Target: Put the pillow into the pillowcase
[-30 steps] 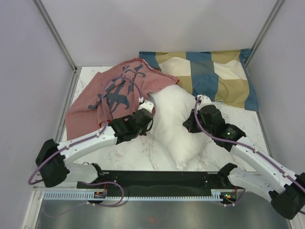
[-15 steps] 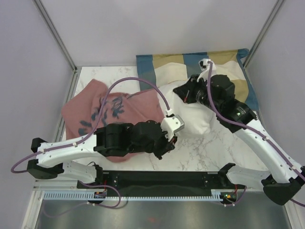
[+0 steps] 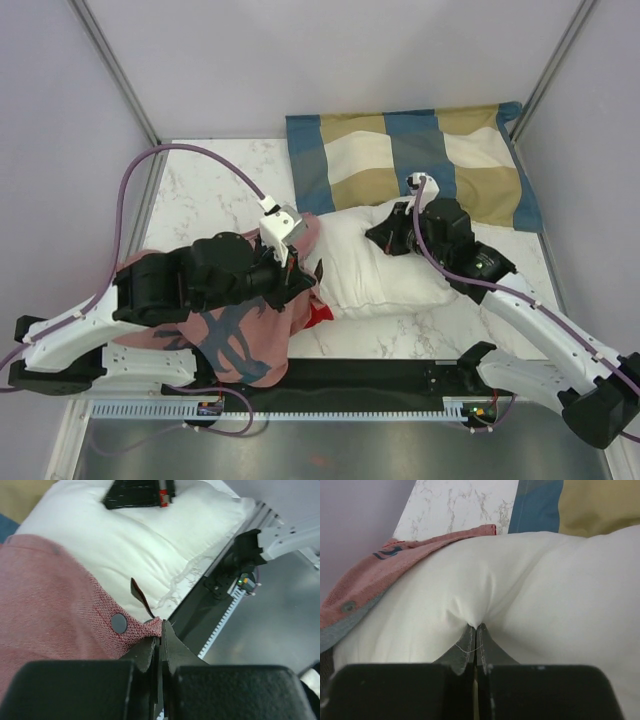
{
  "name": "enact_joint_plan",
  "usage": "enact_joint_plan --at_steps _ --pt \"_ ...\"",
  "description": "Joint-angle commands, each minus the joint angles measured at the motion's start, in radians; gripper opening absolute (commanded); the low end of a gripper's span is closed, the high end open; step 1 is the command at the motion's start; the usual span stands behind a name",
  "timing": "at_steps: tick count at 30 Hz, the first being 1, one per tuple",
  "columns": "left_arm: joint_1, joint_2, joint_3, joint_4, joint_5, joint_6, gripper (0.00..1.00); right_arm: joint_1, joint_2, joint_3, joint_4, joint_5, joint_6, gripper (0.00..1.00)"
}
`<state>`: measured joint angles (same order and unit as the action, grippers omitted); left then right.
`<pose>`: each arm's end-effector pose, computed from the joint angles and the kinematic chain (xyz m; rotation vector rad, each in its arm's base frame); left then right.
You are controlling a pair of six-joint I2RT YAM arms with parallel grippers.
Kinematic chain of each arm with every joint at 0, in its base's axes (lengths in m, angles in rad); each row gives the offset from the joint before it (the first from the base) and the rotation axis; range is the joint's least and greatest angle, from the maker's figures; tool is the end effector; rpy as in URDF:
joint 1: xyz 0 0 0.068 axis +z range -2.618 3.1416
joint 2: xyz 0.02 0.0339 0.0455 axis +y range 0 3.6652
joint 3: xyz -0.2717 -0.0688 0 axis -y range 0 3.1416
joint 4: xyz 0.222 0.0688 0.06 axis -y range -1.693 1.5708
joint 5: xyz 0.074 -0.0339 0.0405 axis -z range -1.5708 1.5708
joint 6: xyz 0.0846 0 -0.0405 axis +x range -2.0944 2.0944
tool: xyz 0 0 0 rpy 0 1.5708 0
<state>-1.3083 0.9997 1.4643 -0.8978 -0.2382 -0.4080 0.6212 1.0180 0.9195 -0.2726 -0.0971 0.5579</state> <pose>0.0677 -0.1749 0.4296 0.7660 1.9529 -0.8481 0.1998 0.1531 0.3252 -0.1324 2.0386 0.8589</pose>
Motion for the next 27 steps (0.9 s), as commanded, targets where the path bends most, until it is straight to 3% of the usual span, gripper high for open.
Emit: enact_joint_plan --at_steps 1,4,5,8,12,20,23,27 --pt "0.007 0.014 0.048 0.047 -0.137 -0.029 0.02 0.020 -0.067 -0.028 0.030 -0.122 0.036 0.02" --pt "0.024 0.053 0.041 -0.007 -0.223 -0.051 0.02 0.018 -0.128 -0.033 -0.042 -0.077 0.005 0.48" --pt "0.032 0.057 0.041 -0.010 -0.233 -0.057 0.02 0.020 -0.146 -0.027 -0.072 -0.044 -0.007 0.71" --pt "0.049 0.065 0.047 -0.010 -0.249 -0.064 0.02 0.020 -0.206 0.034 -0.236 0.143 -0.041 0.87" --pt "0.119 0.042 0.060 -0.029 -0.263 -0.086 0.02 0.018 -0.243 0.142 -0.460 0.350 -0.029 0.90" --pt "0.188 0.037 0.053 -0.056 -0.250 -0.091 0.02 0.018 -0.398 0.197 -0.715 0.710 0.106 0.98" --pt "0.188 0.042 0.064 -0.055 -0.240 -0.094 0.02 0.018 -0.421 0.125 -0.734 0.717 0.140 0.98" --pt "0.188 0.057 0.097 -0.055 -0.214 -0.081 0.02 0.018 -0.385 -0.032 -0.583 0.596 0.137 0.98"
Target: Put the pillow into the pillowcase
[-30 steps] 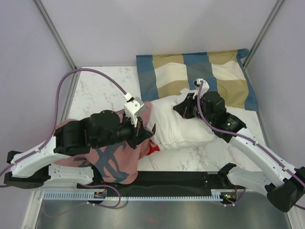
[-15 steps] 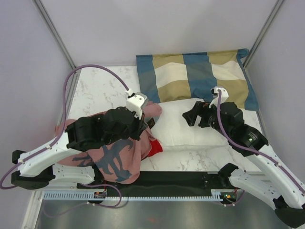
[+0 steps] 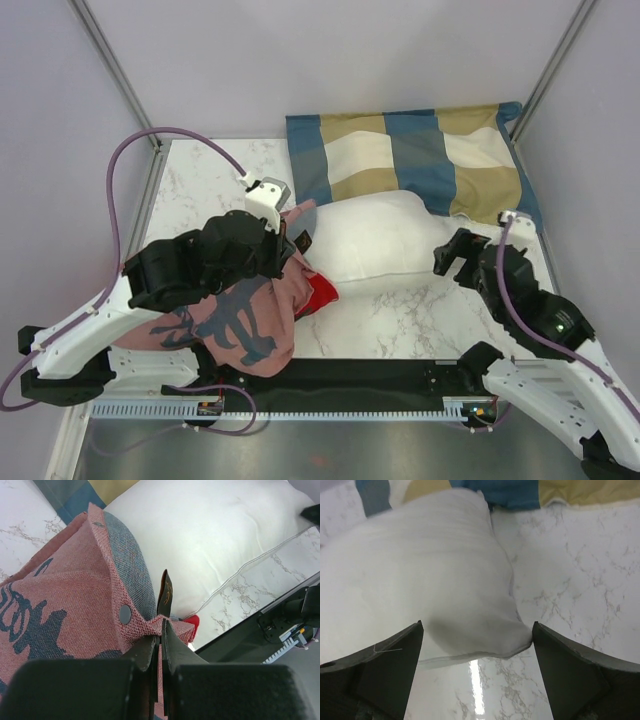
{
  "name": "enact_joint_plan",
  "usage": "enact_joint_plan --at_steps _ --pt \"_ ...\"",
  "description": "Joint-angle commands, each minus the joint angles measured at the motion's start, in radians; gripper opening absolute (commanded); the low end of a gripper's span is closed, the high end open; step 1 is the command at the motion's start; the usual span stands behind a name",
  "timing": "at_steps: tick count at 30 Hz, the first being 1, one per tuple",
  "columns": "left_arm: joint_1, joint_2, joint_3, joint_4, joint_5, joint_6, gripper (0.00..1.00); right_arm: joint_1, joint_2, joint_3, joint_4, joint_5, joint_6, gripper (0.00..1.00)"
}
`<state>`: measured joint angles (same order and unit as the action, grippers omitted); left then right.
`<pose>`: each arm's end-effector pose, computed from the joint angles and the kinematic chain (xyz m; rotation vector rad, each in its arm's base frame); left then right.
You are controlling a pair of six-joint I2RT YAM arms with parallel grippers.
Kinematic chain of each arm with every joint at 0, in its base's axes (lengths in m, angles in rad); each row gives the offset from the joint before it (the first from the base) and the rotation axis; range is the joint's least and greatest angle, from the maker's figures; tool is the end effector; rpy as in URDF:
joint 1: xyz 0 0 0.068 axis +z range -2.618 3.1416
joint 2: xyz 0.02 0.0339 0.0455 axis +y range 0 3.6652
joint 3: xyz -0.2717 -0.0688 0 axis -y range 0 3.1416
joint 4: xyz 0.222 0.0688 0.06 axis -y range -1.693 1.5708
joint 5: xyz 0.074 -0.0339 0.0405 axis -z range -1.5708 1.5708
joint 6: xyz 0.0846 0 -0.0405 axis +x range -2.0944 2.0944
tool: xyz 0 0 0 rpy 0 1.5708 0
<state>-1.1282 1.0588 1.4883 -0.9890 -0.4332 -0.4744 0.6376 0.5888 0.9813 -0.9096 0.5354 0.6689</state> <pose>0.1141 -0.1579 0.4173 0.4319 2.0702 -0.5134 0.1091 0.0271 0.3322 0.3495 1.9899 0.2708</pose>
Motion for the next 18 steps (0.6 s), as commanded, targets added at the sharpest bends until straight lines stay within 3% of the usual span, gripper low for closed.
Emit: enact_joint_plan --at_steps 1,4,5,7,8,10,15,18 --pt "0.008 0.007 0.090 0.038 -0.013 -0.009 0.02 0.002 0.077 -0.110 0.084 -0.049 0.029 0.98" --pt "0.008 0.018 0.112 0.035 0.013 0.003 0.02 0.002 0.144 -0.147 0.213 -0.072 0.023 0.98" --pt "0.008 0.020 0.115 0.036 0.023 0.003 0.02 0.002 0.164 -0.145 0.239 -0.084 0.005 0.91" --pt "0.008 0.026 0.124 0.041 0.042 0.014 0.02 0.002 0.196 -0.139 0.346 -0.167 -0.026 0.65" --pt "0.008 0.032 0.128 0.046 0.068 0.026 0.02 0.002 0.203 -0.133 0.377 -0.193 -0.054 0.28" --pt "0.008 0.050 0.153 0.058 0.100 0.043 0.02 0.000 0.219 -0.090 0.455 -0.245 -0.083 0.03" --pt "0.008 0.165 0.266 0.116 0.208 0.114 0.02 0.002 0.269 0.189 0.485 -0.249 -0.212 0.00" --pt "0.008 0.283 0.427 0.142 0.266 0.160 0.02 0.002 0.281 0.375 0.549 -0.270 -0.253 0.00"
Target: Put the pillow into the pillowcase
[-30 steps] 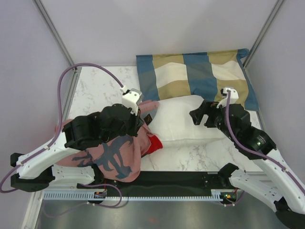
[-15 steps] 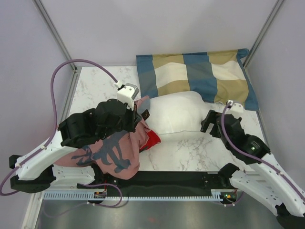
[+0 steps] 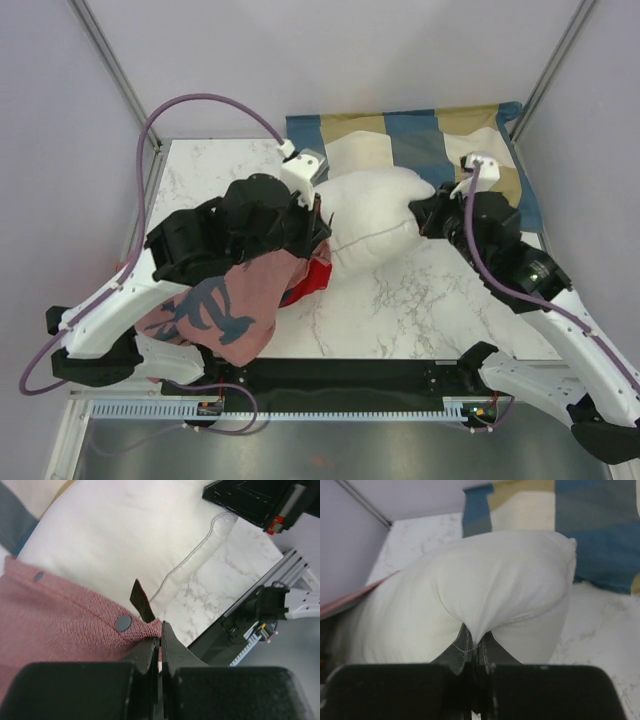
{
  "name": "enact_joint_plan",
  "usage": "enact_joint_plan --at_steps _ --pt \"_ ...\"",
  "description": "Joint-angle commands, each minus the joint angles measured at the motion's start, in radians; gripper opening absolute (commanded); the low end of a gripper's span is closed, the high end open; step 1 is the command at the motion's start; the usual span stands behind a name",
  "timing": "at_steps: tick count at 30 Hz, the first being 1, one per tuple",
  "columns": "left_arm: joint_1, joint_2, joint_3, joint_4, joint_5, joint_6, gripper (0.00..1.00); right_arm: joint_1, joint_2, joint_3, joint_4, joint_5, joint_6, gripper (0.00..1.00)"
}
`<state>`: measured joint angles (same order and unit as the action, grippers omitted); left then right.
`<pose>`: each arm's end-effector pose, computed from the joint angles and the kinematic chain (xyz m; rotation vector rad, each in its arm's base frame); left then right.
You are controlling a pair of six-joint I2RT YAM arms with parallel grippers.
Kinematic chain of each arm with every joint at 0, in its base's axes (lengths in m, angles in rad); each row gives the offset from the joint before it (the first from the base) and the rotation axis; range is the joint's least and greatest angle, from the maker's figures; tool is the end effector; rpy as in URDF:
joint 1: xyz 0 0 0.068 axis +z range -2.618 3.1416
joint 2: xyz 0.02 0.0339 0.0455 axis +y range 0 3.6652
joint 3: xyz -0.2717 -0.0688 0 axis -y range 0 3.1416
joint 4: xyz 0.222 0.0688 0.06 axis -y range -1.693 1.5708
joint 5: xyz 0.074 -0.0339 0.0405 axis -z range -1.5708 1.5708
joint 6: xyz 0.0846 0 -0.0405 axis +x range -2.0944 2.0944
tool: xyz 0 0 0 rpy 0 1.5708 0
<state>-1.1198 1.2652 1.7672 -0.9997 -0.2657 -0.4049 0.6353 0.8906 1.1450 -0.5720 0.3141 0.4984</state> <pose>0.1249 -0.2070 0.4577 0.5815 2.0364 -0.6631 0.1730 0.0950 0.3904 0.0868 1.8989 0.4818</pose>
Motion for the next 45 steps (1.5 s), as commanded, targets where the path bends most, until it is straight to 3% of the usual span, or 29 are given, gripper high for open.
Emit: enact_joint_plan --at_steps 1,6,9,10,13,16,19,20,24,28,30,31,35,42,45 --pt "0.000 0.106 0.261 0.153 0.112 0.101 0.02 0.004 -0.007 0.263 0.227 -0.061 -0.107 0.00" --pt "0.000 0.261 0.648 0.272 0.261 0.147 0.02 0.004 0.033 0.504 0.379 -0.185 -0.138 0.00" --pt "0.000 0.293 0.806 0.384 0.347 0.115 0.02 0.003 0.094 0.646 0.386 -0.256 -0.129 0.00" --pt "0.000 0.260 0.796 0.432 0.353 0.104 0.02 0.004 0.111 0.679 0.383 -0.301 -0.124 0.00" --pt "0.000 0.119 0.606 0.696 0.321 0.063 0.02 0.004 0.191 0.812 0.341 -0.383 -0.100 0.00" --pt "0.000 0.033 0.471 0.753 0.200 0.054 0.02 0.004 0.246 0.851 0.290 -0.466 -0.034 0.00" --pt "0.000 -0.094 0.277 0.733 0.072 0.067 0.02 0.006 0.226 0.654 0.336 -0.587 0.035 0.00" --pt "0.000 -0.165 0.205 0.734 0.044 0.080 0.02 0.030 0.205 0.475 0.418 -0.587 0.049 0.00" --pt "0.000 -0.343 -0.243 0.743 -0.134 0.095 0.02 0.232 0.137 0.187 0.488 -0.419 -0.013 0.00" --pt "0.002 -0.490 -0.538 0.739 -0.257 0.084 0.02 0.492 0.183 0.101 0.486 -0.197 -0.151 0.00" --pt "0.002 -0.545 -0.668 0.661 -0.406 0.008 0.02 0.651 0.223 0.104 0.471 -0.104 -0.211 0.00" --pt "0.002 -0.616 -0.705 0.633 -0.497 -0.021 0.02 0.705 0.235 0.104 0.471 -0.007 -0.237 0.00" --pt "0.002 -0.827 -0.859 0.514 -0.624 -0.179 0.02 0.949 0.264 0.070 0.540 0.132 -0.343 0.00" --pt "0.002 -1.173 -1.053 0.409 -0.566 -0.310 0.02 1.173 0.405 0.100 0.554 0.239 -0.446 0.00" --pt "0.002 -1.202 -1.083 0.362 -0.556 -0.339 0.02 1.234 0.502 0.180 0.500 0.231 -0.472 0.00"
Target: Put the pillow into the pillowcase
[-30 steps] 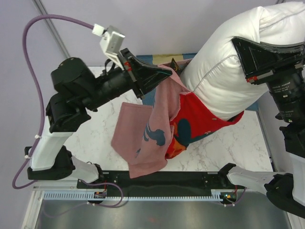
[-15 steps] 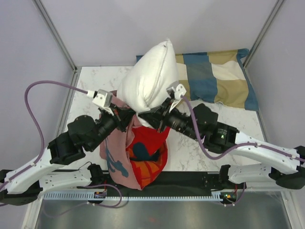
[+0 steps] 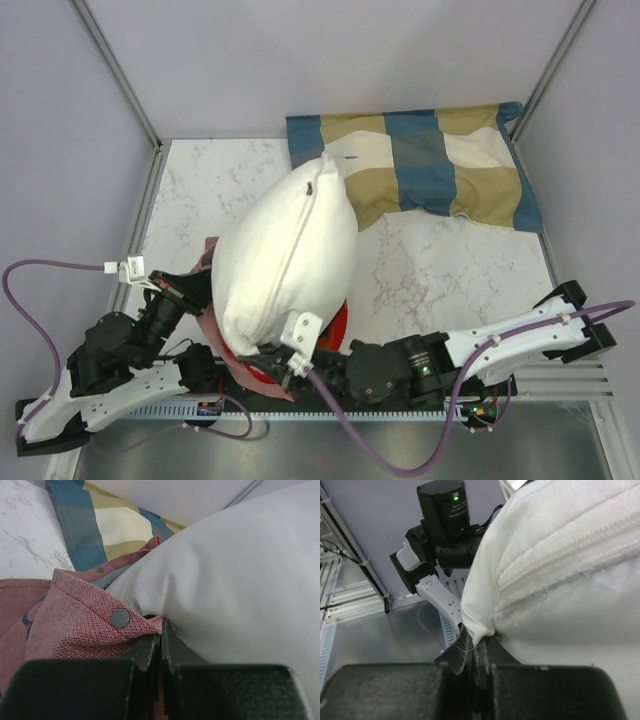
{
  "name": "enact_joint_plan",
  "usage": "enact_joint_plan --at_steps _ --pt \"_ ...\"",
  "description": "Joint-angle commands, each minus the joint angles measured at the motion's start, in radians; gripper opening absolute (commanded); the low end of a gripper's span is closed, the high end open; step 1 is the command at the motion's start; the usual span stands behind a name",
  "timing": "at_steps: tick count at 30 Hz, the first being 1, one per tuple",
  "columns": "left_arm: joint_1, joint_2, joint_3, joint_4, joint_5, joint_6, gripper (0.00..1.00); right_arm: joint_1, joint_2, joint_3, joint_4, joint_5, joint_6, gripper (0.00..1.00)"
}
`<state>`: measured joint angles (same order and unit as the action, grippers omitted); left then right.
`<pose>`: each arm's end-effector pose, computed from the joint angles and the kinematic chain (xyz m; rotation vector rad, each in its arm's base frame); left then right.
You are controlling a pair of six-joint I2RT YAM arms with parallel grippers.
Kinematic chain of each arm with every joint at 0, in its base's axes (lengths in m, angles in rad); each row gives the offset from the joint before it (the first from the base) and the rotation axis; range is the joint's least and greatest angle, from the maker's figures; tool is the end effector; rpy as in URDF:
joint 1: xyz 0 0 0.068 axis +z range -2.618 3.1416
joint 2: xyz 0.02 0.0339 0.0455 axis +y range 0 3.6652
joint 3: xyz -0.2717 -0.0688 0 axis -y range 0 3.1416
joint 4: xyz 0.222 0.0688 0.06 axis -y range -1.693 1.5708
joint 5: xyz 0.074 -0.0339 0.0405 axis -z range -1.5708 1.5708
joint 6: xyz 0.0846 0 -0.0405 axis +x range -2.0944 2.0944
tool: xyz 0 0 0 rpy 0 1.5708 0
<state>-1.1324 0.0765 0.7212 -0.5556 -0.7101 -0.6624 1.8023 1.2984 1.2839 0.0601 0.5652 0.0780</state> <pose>0.0619 -0.0020 0.3279 -0.2353 1.5557 -0.9090 -0.0282 0.3170 0.4386 -0.8761 1.3756 1.0519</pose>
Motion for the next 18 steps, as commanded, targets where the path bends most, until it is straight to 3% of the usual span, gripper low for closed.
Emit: enact_joint_plan --at_steps 1,3,5,6,7,10,14,18 --pt "0.014 -0.014 -0.032 -0.110 -0.138 -0.113 0.02 0.084 0.117 0.063 -0.144 -0.037 -0.058 0.00" --pt "0.014 -0.021 -0.016 -0.199 -0.170 -0.163 0.03 0.098 0.192 0.138 -0.196 -0.080 -0.064 0.00" --pt "0.014 -0.043 -0.006 -0.324 -0.235 -0.292 0.03 0.124 0.240 0.219 -0.270 -0.064 -0.069 0.10" --pt "0.014 -0.056 -0.002 -0.361 -0.255 -0.342 0.03 0.132 0.275 0.247 -0.295 -0.054 -0.069 0.17" --pt "0.014 -0.110 -0.005 -0.386 -0.281 -0.412 0.03 0.138 0.286 0.267 -0.311 -0.022 -0.095 0.34" --pt "0.014 -0.147 -0.009 -0.486 -0.321 -0.504 0.03 0.147 0.282 0.307 -0.335 -0.011 -0.106 0.59" --pt "0.013 -0.147 0.018 -0.503 -0.327 -0.473 0.02 0.167 0.262 0.376 -0.362 0.008 -0.121 0.66" --pt "0.014 -0.147 0.032 -0.504 -0.322 -0.433 0.02 0.189 0.268 0.508 -0.425 0.146 -0.139 0.68"
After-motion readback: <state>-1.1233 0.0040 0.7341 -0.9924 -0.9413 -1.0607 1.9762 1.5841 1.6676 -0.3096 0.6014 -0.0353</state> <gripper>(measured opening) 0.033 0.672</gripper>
